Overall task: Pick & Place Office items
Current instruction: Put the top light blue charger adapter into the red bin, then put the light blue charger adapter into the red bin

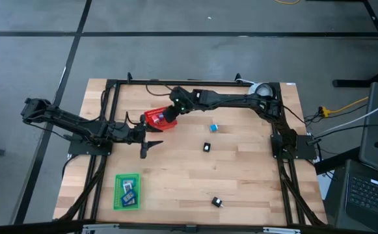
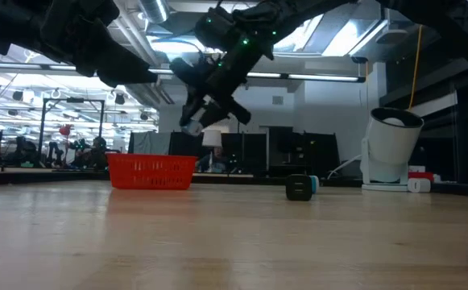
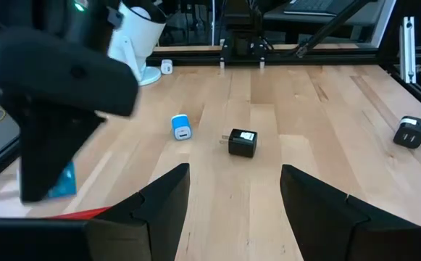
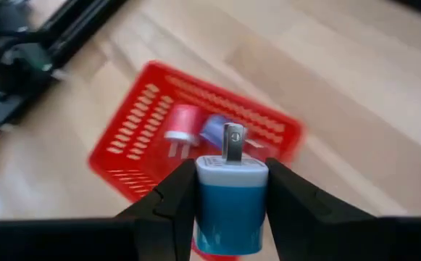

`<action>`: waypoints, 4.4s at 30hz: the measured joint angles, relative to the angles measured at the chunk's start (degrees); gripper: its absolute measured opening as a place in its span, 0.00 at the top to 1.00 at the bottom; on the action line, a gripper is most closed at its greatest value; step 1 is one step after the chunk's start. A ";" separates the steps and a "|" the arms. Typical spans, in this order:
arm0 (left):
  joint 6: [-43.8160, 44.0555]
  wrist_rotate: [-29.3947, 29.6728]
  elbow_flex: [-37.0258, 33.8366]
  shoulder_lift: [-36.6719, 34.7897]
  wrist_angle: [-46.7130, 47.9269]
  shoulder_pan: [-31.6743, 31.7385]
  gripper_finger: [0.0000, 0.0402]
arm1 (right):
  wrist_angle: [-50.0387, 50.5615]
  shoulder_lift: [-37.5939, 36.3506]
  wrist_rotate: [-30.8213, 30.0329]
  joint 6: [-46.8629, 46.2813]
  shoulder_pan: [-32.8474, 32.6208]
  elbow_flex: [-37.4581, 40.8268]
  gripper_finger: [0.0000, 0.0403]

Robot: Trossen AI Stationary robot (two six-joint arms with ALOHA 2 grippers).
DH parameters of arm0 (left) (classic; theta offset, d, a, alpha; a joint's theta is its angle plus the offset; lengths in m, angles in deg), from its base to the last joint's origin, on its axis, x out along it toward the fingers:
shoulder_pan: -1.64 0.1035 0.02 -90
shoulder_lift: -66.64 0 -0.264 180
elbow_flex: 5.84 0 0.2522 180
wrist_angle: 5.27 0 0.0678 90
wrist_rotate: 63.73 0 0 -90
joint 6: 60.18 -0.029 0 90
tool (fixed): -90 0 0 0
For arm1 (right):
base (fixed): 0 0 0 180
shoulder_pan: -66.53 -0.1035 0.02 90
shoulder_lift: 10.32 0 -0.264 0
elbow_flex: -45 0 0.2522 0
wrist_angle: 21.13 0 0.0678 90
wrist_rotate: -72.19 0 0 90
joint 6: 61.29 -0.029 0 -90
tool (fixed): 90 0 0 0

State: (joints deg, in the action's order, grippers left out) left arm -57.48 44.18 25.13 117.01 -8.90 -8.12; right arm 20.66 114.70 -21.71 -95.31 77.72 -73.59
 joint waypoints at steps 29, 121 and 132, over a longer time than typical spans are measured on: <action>0.44 -0.01 0.02 0.00 0.90 -0.01 0.47 | 12.83 4.23 -6.42 18.84 -2.27 -7.18 0.36; 3.13 -2.60 0.02 0.00 4.34 -0.02 0.47 | 30.64 -9.93 -13.19 33.64 -1.55 9.35 0.68; 2.97 -2.60 0.01 -0.01 3.72 -0.01 0.47 | 2.72 -14.54 3.18 31.39 0.32 8.69 0.68</action>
State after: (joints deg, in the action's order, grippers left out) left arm -54.51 41.58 25.14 117.00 -5.18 -8.12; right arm 23.38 100.16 -18.52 -63.92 78.04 -64.89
